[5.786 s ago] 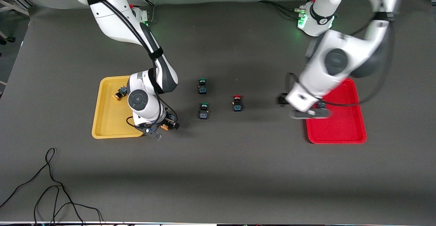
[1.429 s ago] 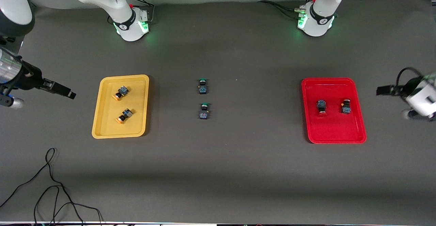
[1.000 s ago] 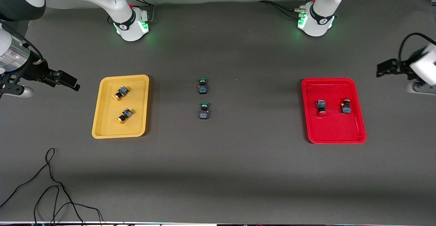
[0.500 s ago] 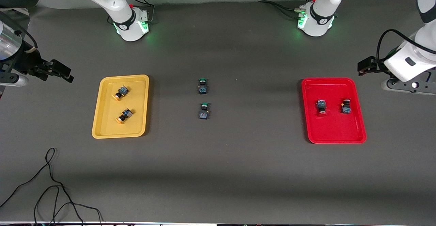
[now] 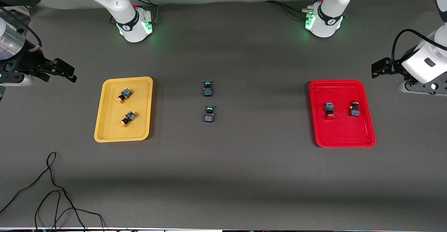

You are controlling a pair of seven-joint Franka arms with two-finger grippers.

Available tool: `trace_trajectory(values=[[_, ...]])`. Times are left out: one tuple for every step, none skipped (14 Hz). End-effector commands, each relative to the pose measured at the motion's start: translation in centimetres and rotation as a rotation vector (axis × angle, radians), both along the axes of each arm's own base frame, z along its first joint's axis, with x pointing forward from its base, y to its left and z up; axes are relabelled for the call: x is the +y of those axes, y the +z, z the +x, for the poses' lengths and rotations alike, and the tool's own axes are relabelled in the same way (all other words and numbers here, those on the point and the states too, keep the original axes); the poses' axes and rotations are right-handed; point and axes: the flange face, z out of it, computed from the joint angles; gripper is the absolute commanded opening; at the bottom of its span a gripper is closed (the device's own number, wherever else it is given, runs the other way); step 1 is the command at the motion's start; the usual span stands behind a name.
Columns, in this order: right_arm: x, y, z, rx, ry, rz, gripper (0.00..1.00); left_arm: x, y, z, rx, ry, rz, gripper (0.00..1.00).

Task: Place red and yellow buttons in trays

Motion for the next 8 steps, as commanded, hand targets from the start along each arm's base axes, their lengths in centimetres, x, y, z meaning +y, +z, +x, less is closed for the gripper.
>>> trace_trajectory(values=[[0.2,0.7,-0.1,-0.009,0.007,-0.022,1.0,-0.1,0.6,-0.4,-0.023,0.022,-0.017,1.0],[0.3,0.7,-0.1,-0.01,-0.009,-0.022,1.0,-0.1,0.5,-0.4,-0.022,0.02,-0.013,1.0],[1.3,0.6,-0.1,-0.007,-0.017,-0.025,1.0,-0.2,0.5,-0.4,-0.022,0.018,-0.013,1.0],[2.0,0.5,-0.4,0.011,-0.015,-0.029,1.0,-0.2,0.5,-0.4,-0.022,0.018,-0.013,1.0],[2.3,0.5,-0.5,0.017,-0.013,-0.031,1.0,-0.2,0.6,-0.4,-0.022,0.017,-0.014,1.0],[2.2,0.5,-0.4,0.015,-0.015,-0.031,1.0,-0.1,0.6,-0.5,-0.02,0.018,-0.014,1.0],[1.8,0.6,-0.4,0.014,-0.018,-0.031,1.0,0.0,0.5,-0.4,-0.021,0.02,-0.012,1.0],[1.3,0.9,-0.4,0.009,-0.023,-0.032,1.0,0.0,0.6,-0.4,-0.021,0.02,-0.012,1.0]])
